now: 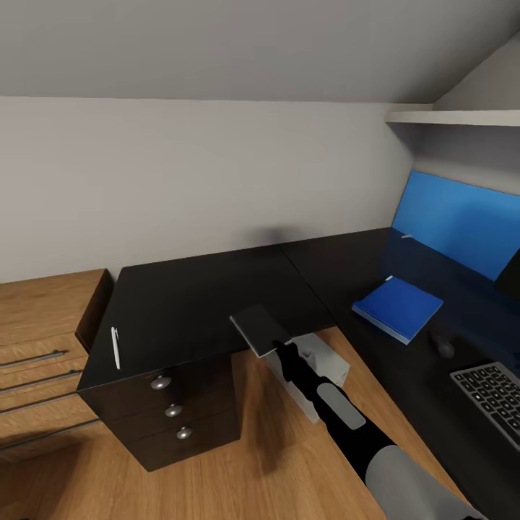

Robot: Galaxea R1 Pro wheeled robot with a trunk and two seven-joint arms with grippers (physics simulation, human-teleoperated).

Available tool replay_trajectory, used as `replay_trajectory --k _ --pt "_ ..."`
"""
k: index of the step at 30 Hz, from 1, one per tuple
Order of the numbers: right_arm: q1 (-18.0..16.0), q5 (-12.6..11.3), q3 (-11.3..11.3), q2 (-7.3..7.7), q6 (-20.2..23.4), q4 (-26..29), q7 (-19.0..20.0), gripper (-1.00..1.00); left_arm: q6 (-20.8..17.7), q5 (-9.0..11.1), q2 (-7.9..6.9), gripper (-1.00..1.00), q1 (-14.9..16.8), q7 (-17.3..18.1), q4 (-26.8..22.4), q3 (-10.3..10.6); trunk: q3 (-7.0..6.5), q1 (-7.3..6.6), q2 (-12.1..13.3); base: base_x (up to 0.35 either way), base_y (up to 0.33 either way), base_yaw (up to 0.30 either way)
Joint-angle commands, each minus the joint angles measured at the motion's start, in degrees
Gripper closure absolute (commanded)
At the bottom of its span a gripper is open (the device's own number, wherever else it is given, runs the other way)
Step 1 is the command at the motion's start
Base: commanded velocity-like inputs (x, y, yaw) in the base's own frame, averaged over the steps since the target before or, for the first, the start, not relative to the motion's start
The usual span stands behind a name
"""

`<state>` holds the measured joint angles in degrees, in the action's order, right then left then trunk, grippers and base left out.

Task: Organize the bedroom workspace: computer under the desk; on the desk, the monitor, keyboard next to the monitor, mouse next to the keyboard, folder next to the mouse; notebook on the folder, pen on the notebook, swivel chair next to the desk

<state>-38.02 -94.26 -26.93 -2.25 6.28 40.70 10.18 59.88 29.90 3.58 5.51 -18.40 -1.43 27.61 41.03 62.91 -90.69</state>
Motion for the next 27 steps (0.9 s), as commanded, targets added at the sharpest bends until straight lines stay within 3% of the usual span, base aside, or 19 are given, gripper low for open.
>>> replay_trajectory --k 1,9,13,17,18,21,23,25,27 --pt "0.0 -0.6 -0.1 0.07 -0.2 0.4 0.2 1.0 0.1 0.3 -0.02 -1.0 0.0 -0.4 0.0 0.5 -0.14 -0.23 0.4 0.0 0.0 0.0" --pt "0.0 -0.4 0.0 0.61 -0.8 3.5 4.2 1.0 0.1 0.6 -0.47 -1.0 0.0 -0.6 -0.2 -0.2 -1.57 -1.99 3.6 0.0 0.0 0.0" --pt "0.0 -0.4 0.0 2.13 -0.8 5.6 4.2 1.0 0.1 0.7 -0.88 -1.0 0.0 -0.6 -2.0 -2.6 -2.29 -2.87 5.2 0.0 0.0 0.0" --pt "0.0 -0.4 0.2 3.77 -0.7 6.6 4.1 1.0 0.1 0.9 -1.31 -1.0 0.0 -0.3 -7.1 -5.9 -3.01 -3.74 6.8 0.0 0.0 0.0" --pt "0.0 -0.4 0.3 4.97 -0.7 7.3 4.1 1.0 0.1 0.9 -1.39 -1.0 0.0 -0.3 -9.1 -6.7 -3.19 -3.96 7.2 0.0 0.0 0.0" --pt "0.0 -0.5 0.3 6.15 -0.6 8.8 4.1 1.0 0.1 0.9 -1.47 -1.0 0.0 -0.3 -11.1 -7.1 -3.73 -4.62 8.4 0.0 0.0 0.0" --pt "0.0 -0.5 0.4 7.53 -0.6 10.4 4.1 1.0 -4.6 0.8 -1.55 -1.0 0.0 -0.3 -14.1 -7.3 -4.09 -5.06 9.2 0.0 0.0 0.0" --pt "0.0 -0.7 1.8 9.56 -0.5 11.9 4.1 1.0 -17.1 0.7 -2.21 -1.0 0.0 -0.4 -23.7 -7.7 -4.45 -5.5 10.0 0.0 0.0 0.0" --pt "0.0 -0.7 4.0 10.01 -0.4 12.2 4.1 1.0 -23.6 0.7 -2.83 -1.0 0.0 -0.4 -29.2 -7.7 -4.81 -5.94 10.8 0.0 0.0 0.0"
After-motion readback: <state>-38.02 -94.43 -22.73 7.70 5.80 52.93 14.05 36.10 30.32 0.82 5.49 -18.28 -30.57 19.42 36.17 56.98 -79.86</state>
